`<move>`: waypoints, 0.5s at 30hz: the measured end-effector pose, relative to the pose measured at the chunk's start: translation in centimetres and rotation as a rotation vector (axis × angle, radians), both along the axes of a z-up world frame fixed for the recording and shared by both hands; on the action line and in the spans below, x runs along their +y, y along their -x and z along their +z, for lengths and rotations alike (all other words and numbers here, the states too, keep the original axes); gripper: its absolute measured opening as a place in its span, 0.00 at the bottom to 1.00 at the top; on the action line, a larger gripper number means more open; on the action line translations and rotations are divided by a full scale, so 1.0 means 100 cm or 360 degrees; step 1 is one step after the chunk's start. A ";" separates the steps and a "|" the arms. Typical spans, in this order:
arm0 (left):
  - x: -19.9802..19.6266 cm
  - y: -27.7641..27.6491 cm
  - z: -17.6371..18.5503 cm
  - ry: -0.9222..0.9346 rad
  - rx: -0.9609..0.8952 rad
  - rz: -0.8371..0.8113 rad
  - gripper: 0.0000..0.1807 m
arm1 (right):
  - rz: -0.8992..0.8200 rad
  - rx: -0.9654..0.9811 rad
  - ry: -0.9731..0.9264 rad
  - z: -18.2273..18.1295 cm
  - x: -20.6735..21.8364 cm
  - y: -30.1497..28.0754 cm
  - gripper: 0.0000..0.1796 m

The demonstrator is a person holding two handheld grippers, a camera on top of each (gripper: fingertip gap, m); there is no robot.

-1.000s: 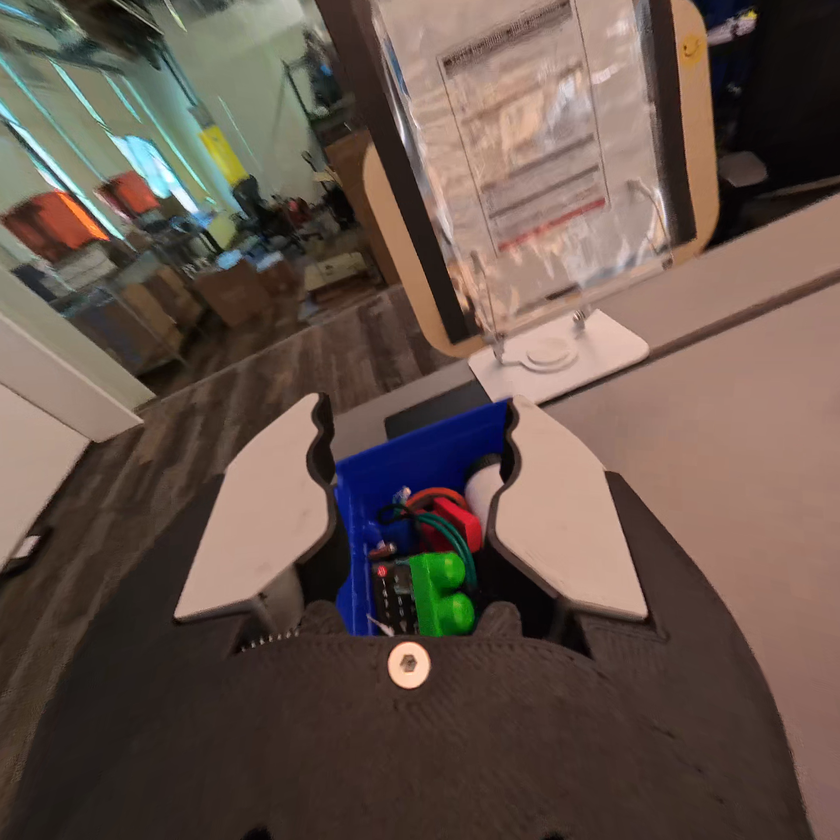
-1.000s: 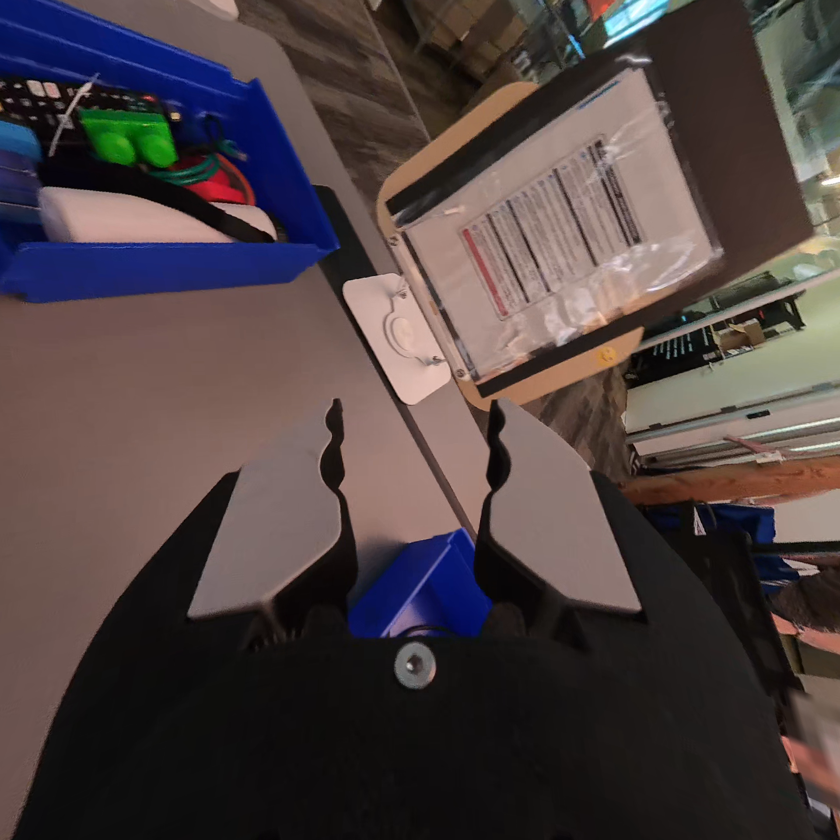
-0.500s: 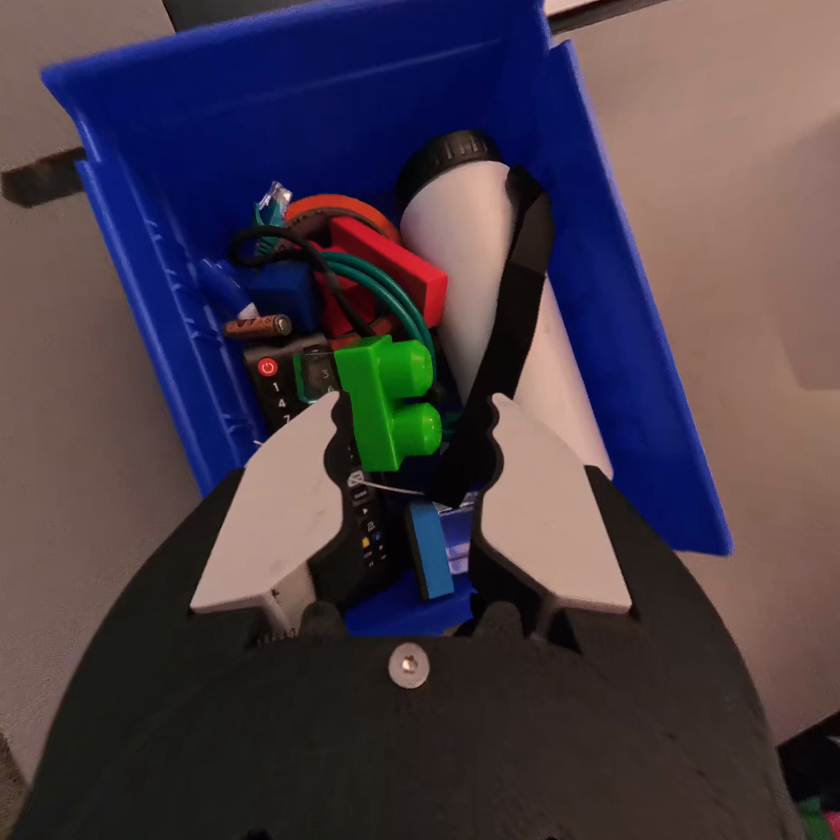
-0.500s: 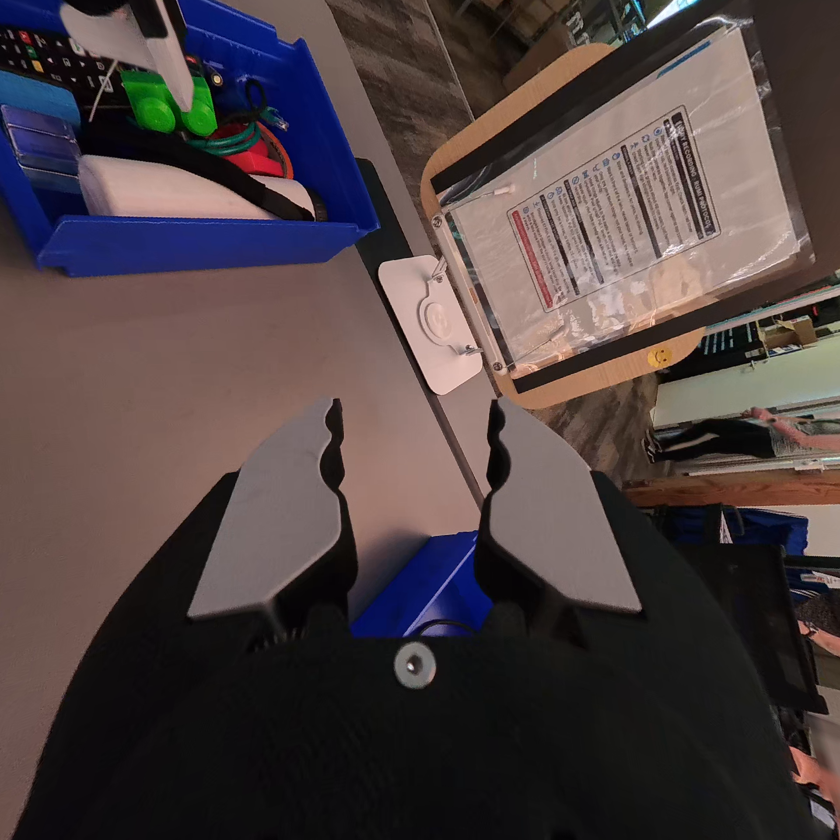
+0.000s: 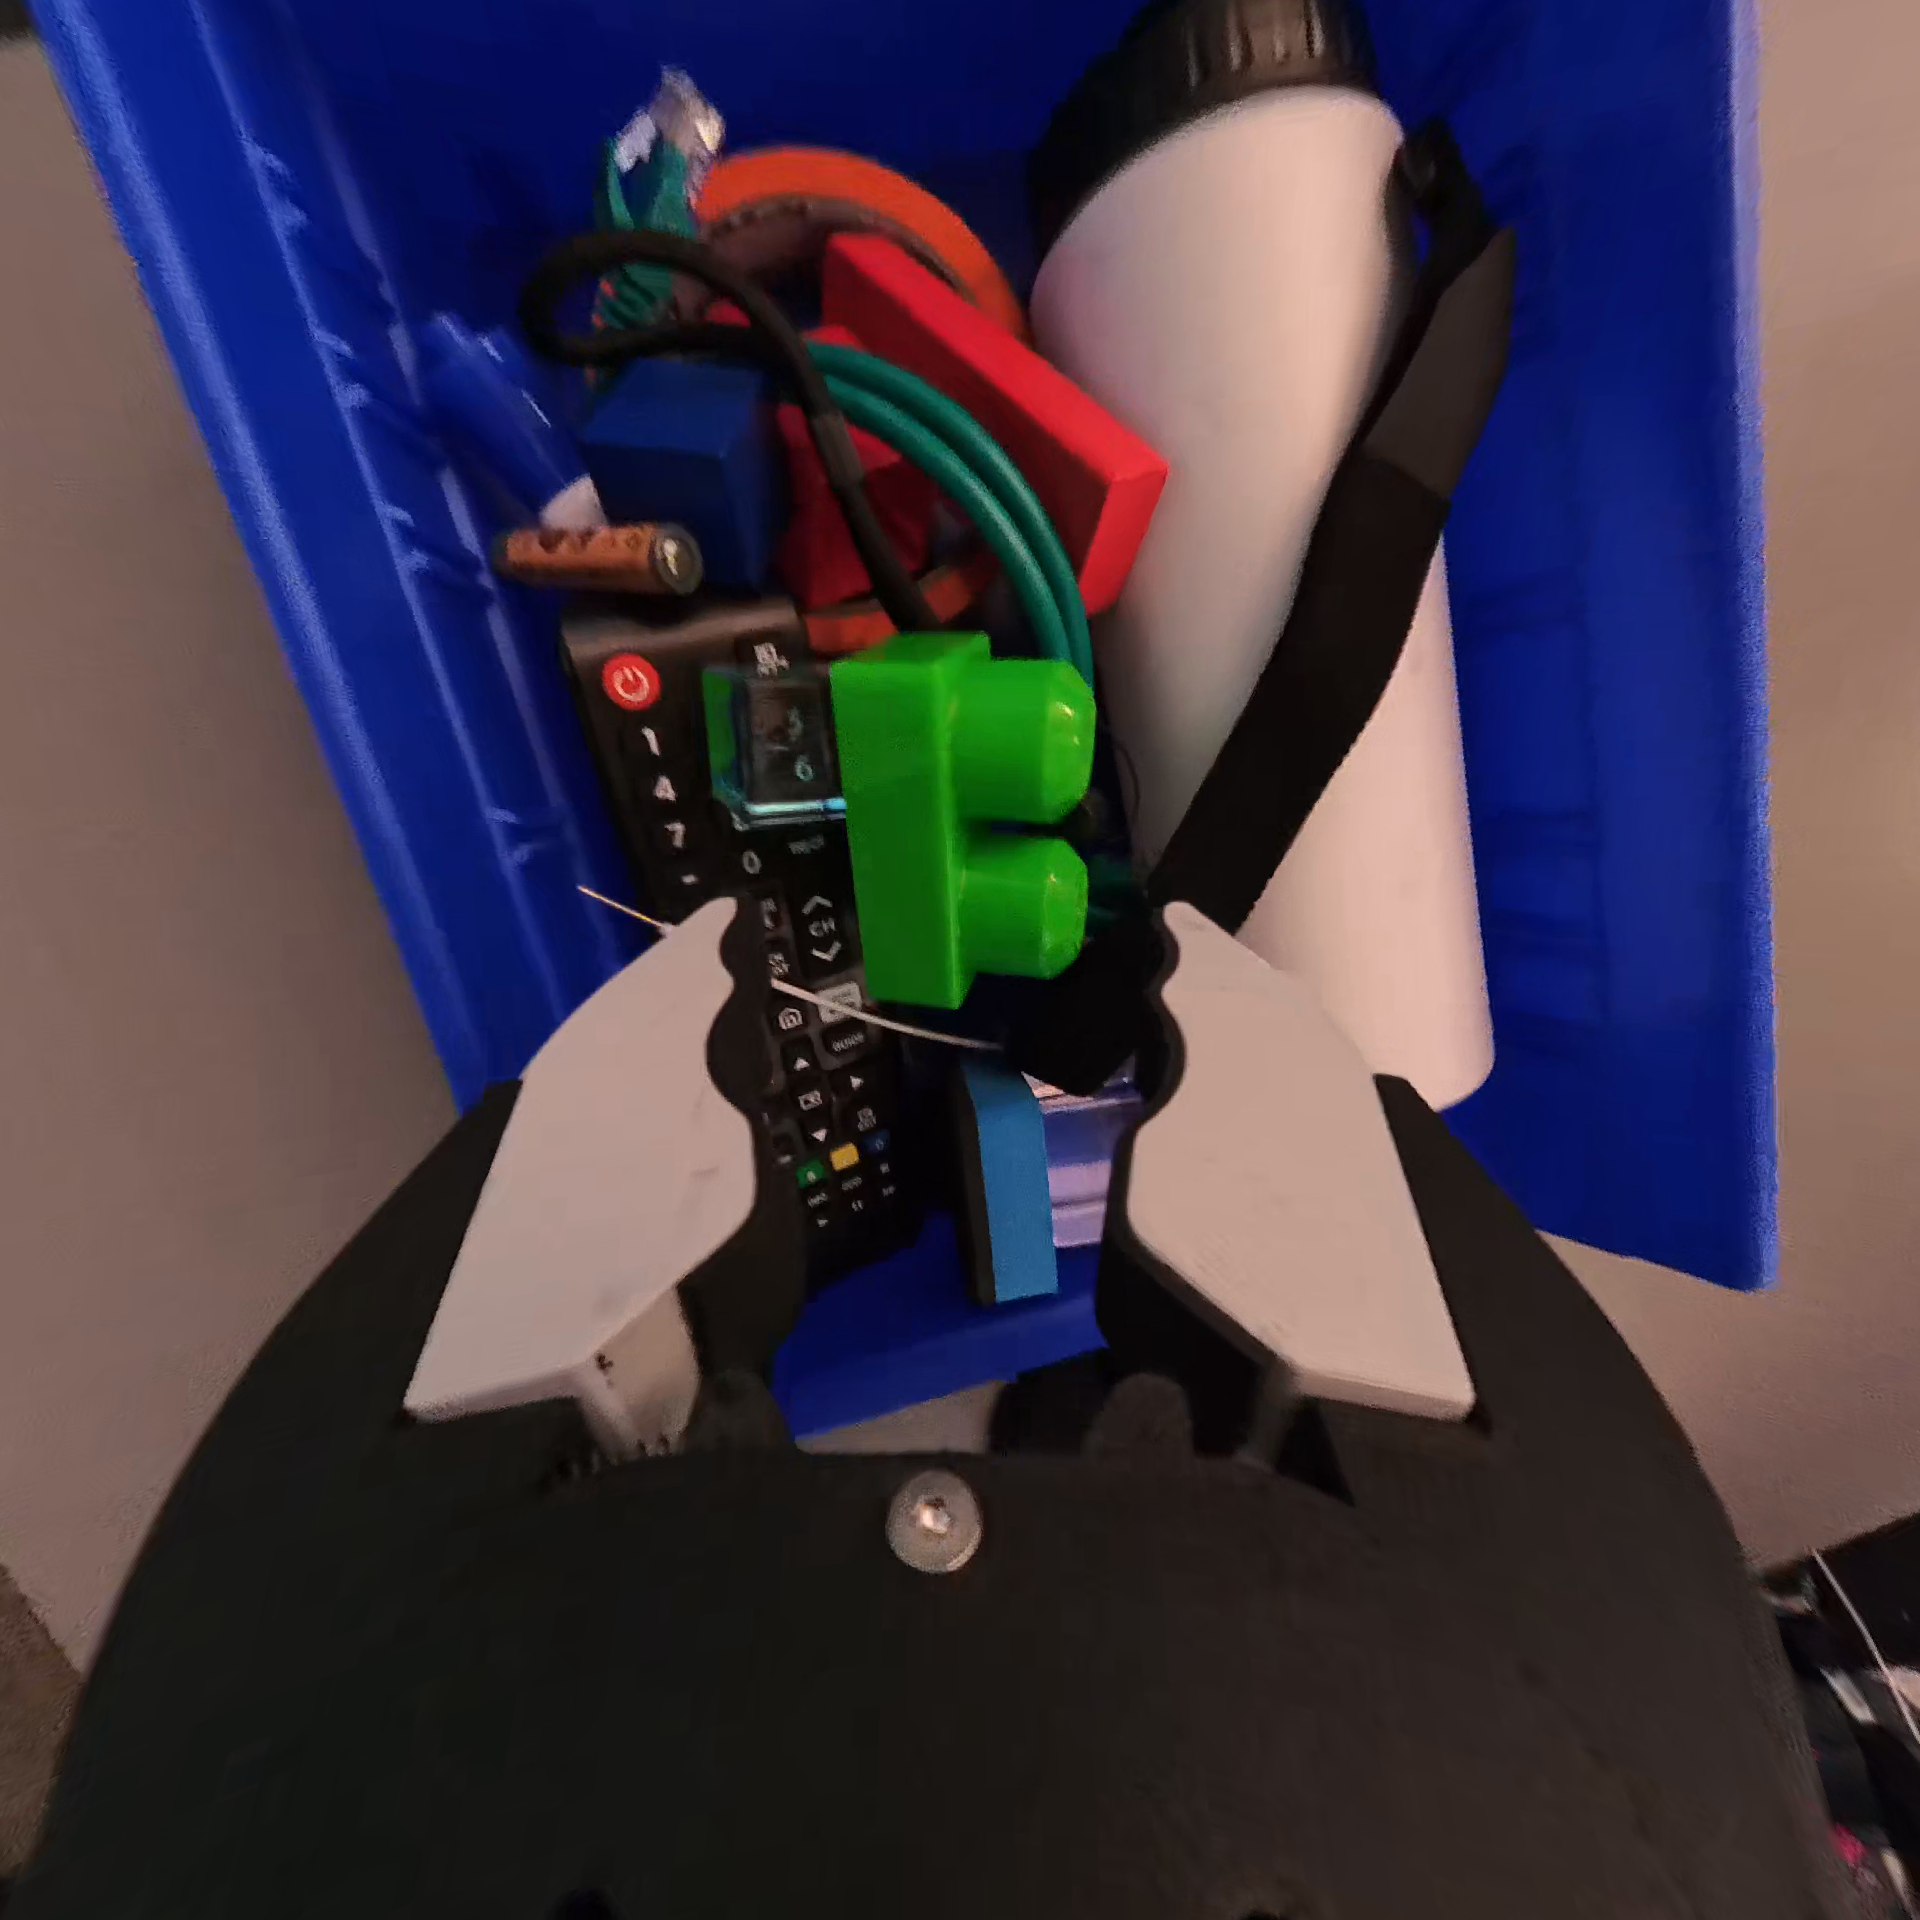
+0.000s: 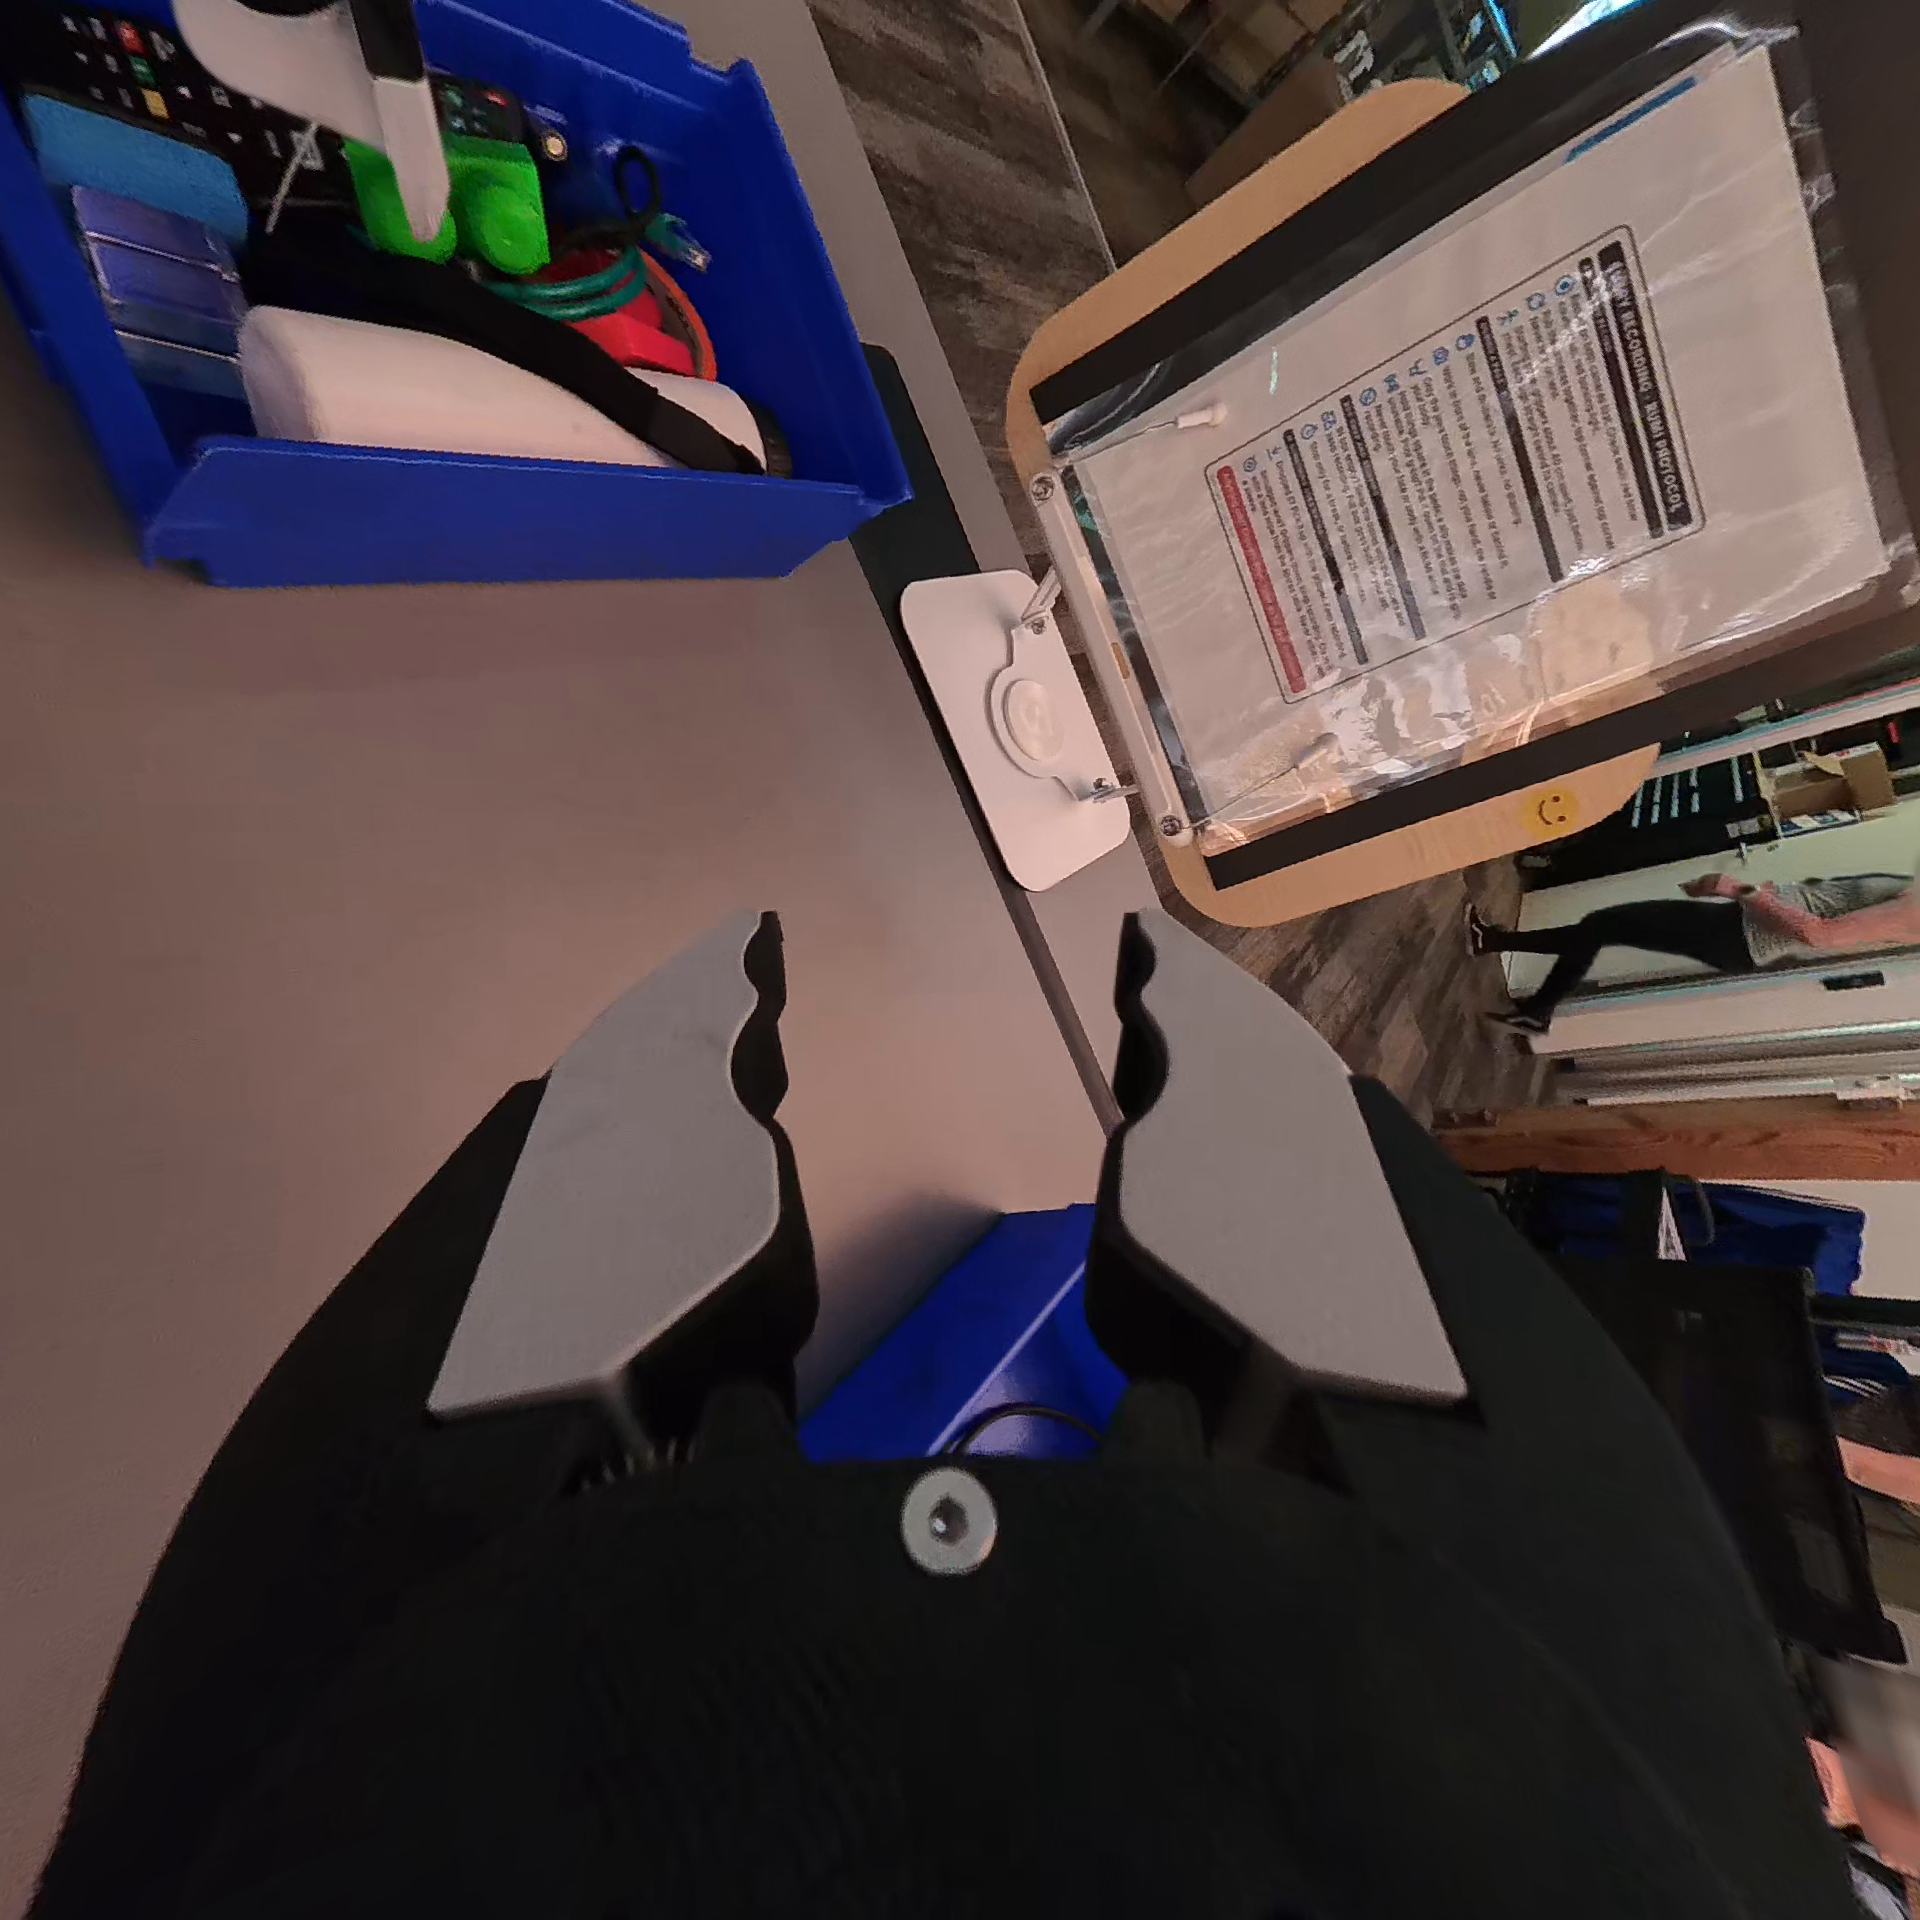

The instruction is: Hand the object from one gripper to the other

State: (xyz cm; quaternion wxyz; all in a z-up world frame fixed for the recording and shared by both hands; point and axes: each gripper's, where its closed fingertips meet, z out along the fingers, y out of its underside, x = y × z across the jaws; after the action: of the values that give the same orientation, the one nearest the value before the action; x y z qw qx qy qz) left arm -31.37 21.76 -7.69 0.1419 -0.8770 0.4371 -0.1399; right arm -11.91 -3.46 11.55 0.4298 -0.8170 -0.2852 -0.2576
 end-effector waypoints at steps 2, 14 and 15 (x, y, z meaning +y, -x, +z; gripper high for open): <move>-0.001 0.003 -0.011 0.0046 0.0081 -0.0005 0.38 | 0.0022 0.0004 -0.0001 -0.003 -0.001 0.004 0.35; -0.013 -0.011 0.036 -0.0014 -0.0202 -0.0102 0.25 | 0.0243 0.0147 -0.0244 0.010 -0.005 0.032 0.35; -0.020 -0.022 0.056 -0.0054 -0.0353 -0.0155 0.25 | 0.0282 0.0153 -0.0316 0.017 -0.005 0.036 0.35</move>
State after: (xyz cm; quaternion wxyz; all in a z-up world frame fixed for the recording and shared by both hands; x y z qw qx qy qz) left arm -29.21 19.75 -2.11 0.1972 -0.8315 0.4631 -0.2352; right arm -15.49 -3.98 13.30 0.5428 -0.7535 -0.3086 -0.2060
